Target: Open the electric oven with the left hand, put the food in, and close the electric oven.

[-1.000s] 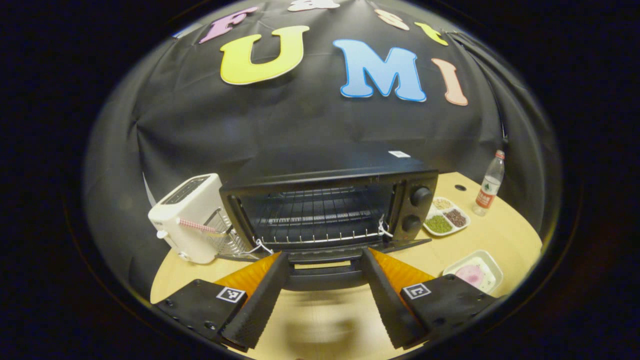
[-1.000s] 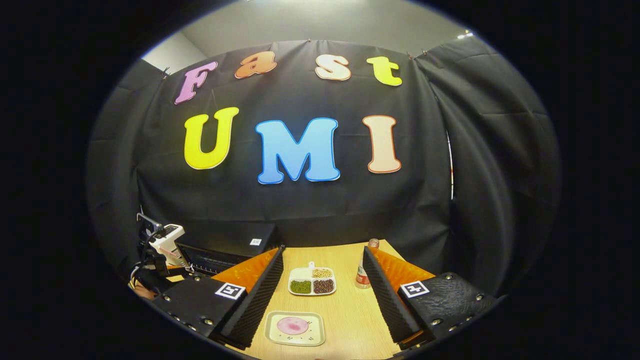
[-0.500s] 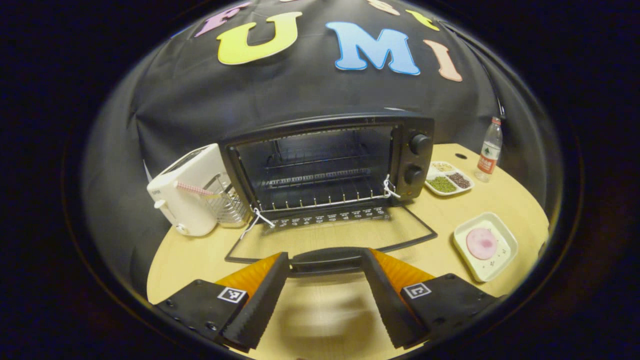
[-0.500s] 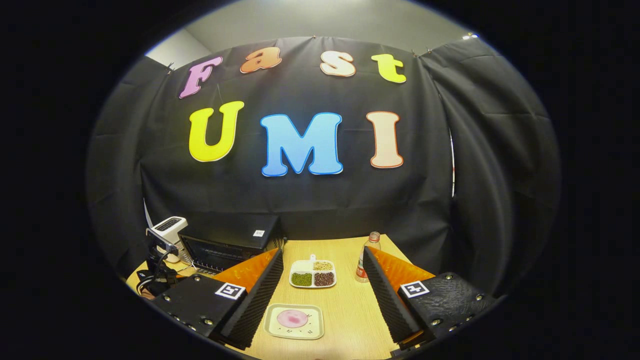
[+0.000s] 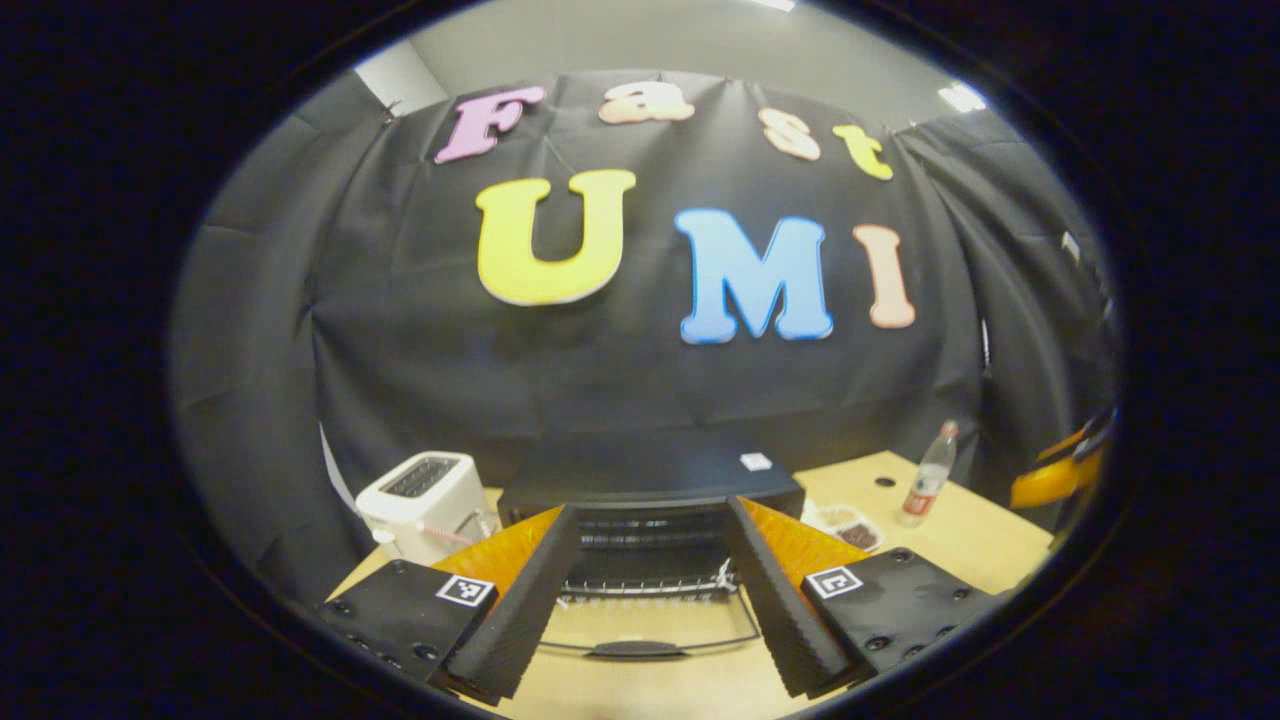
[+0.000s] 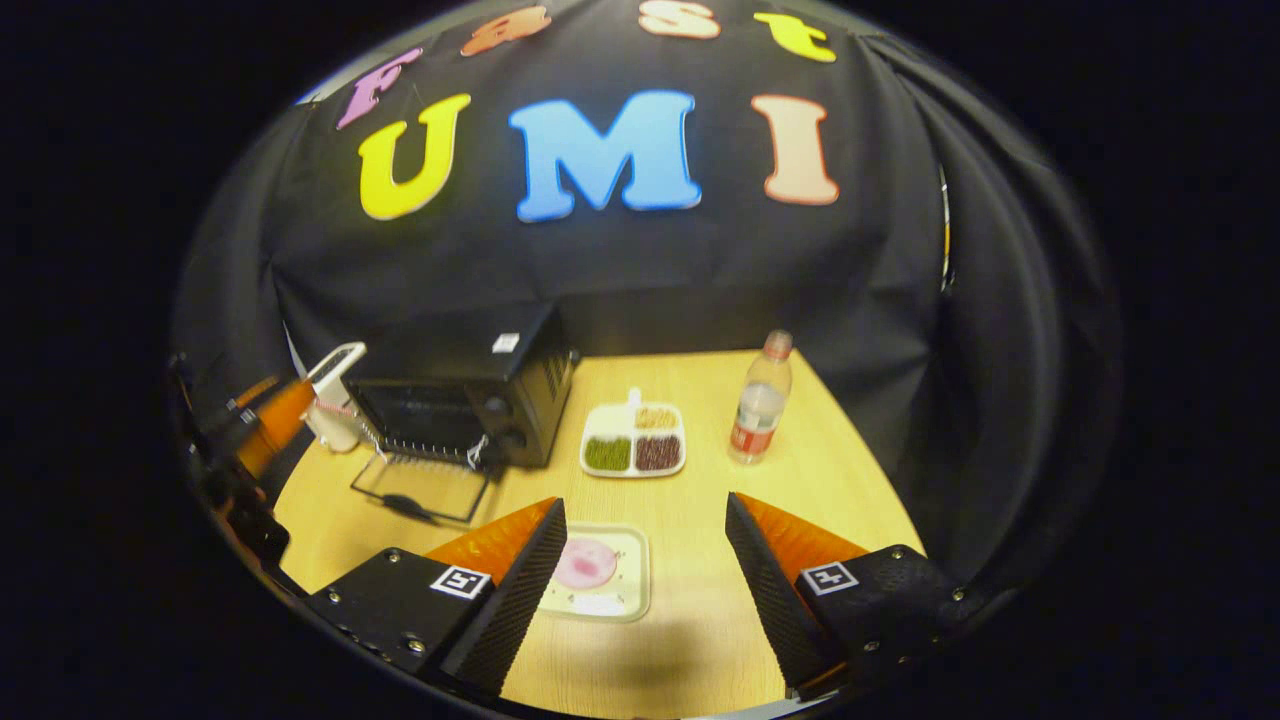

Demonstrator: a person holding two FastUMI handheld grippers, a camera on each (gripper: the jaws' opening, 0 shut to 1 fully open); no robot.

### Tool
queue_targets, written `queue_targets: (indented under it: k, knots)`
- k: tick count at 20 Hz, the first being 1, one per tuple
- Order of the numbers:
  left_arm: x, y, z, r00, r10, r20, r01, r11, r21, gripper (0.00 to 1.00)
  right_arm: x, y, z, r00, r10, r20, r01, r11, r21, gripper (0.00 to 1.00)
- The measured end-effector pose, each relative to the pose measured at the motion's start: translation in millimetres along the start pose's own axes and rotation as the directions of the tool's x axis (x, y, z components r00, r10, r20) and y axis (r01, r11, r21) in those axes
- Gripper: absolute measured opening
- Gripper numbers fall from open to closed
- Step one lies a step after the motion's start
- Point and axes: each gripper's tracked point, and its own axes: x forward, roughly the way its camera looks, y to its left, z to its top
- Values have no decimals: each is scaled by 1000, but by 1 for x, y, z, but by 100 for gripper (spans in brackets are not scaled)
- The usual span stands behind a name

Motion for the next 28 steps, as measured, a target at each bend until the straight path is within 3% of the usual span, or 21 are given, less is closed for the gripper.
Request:
queue_targets:
  k: [1, 2, 7, 11, 16, 18, 19, 20, 21, 23, 25, 27, 28]
  knots:
    - [-7, -2, 22, 999, -5, 37, 5, 1000, -1, 91, 14, 1, -19, 996, 23, -83, -22, 1000, 5, 97]
    - [-16, 0, 38, 998, -5, 67, 5, 1000, 0, 100, 28, 0, -37, 986, 30, -166, -29, 1000, 7, 98]
    - [-68, 7, 95, 986, -4, 165, 0, 1000, 25, 100, 89, -16, -103, 909, 13, -417, 0, 1000, 31, 98]
    - [-105, 30, 113, 980, 43, 193, -55, 997, 61, 98, 125, -24, -114, 878, -42, -477, 42, 999, -11, 98]
    - [-120, 49, 95, 982, 107, 157, -121, 989, 81, 100, 147, -25, -128, 846, -94, -525, 59, 995, -84, 97]
    - [-122, 48, 90, 983, 108, 146, -120, 990, 75, 100, 154, -17, -136, 843, -60, -535, 31, 998, -64, 95]
    - [-122, 49, 88, 984, 109, 143, -121, 990, 75, 100, 152, -14, -133, 845, -57, -532, 32, 998, -57, 90]
    - [-121, 48, 88, 984, 107, 143, -119, 990, 75, 100, 154, -9, -131, 847, -34, -530, 15, 999, -40, 72]
    - [-118, 44, 86, 985, 100, 142, -111, 991, 74, 100, 153, 0, -131, 849, 10, -529, -13, 1000, -2, 70]
    - [-113, 37, 86, 987, 82, 141, -93, 993, 74, 100, 154, 0, -134, 843, 20, -538, -17, 1000, 10, 28]
    - [-111, 30, 89, 988, 60, 142, -72, 994, 77, 100, 150, 1, -138, 819, 72, -569, -24, 995, 92, 7]
    - [-108, 25, 88, 989, 41, 143, -52, 996, 76, 100, 146, 8, -141, 795, 197, -574, -46, 963, 266, 7]
    - [-106, 25, 87, 989, 36, 142, -47, 996, 72, 100, 142, 13, -142, 780, 274, -563, -56, 926, 373, 7]
